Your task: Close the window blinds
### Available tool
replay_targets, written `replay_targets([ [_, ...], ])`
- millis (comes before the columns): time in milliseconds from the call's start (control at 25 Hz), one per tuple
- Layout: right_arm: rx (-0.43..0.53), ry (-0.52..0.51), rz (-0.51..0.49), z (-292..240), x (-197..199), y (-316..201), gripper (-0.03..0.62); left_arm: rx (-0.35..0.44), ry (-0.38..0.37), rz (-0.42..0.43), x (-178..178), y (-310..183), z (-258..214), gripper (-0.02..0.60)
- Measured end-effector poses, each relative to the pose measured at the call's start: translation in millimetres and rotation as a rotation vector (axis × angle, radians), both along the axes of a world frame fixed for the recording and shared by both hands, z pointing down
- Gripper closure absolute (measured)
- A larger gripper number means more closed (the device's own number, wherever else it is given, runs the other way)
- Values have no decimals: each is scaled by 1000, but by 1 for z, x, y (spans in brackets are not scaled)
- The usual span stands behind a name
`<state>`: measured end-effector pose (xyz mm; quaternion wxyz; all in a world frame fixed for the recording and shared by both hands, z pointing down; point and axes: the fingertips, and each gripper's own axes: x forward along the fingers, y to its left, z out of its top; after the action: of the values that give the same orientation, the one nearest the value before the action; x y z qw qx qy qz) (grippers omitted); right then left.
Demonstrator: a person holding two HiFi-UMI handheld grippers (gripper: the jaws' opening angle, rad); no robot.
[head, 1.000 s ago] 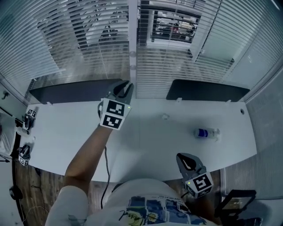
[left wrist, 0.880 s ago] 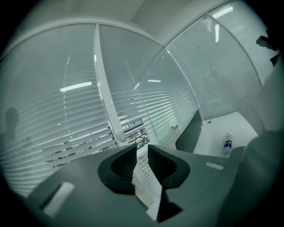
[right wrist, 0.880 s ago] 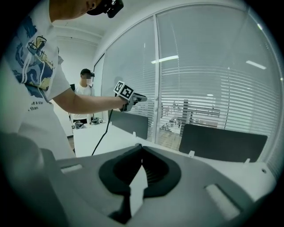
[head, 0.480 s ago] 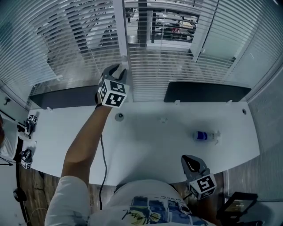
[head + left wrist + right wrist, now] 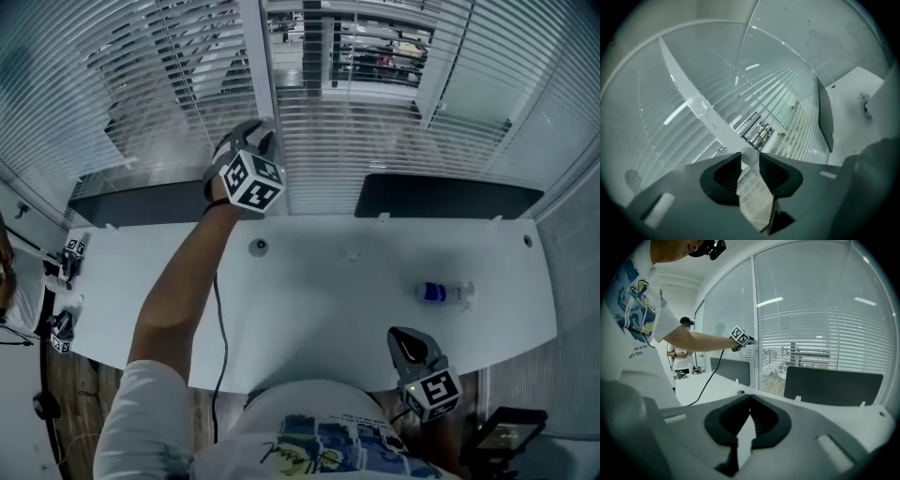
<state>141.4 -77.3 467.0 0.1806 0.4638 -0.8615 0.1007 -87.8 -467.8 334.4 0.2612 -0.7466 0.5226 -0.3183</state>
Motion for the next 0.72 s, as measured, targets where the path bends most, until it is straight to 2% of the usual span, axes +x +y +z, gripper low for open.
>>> replay_targets([
  [400, -14, -16, -15, 6, 0, -6, 591, 75, -290, 5, 6, -11, 3, 453],
  [720, -12, -25, -22, 9, -1, -10, 591, 89, -410, 5, 7, -18, 11, 436],
])
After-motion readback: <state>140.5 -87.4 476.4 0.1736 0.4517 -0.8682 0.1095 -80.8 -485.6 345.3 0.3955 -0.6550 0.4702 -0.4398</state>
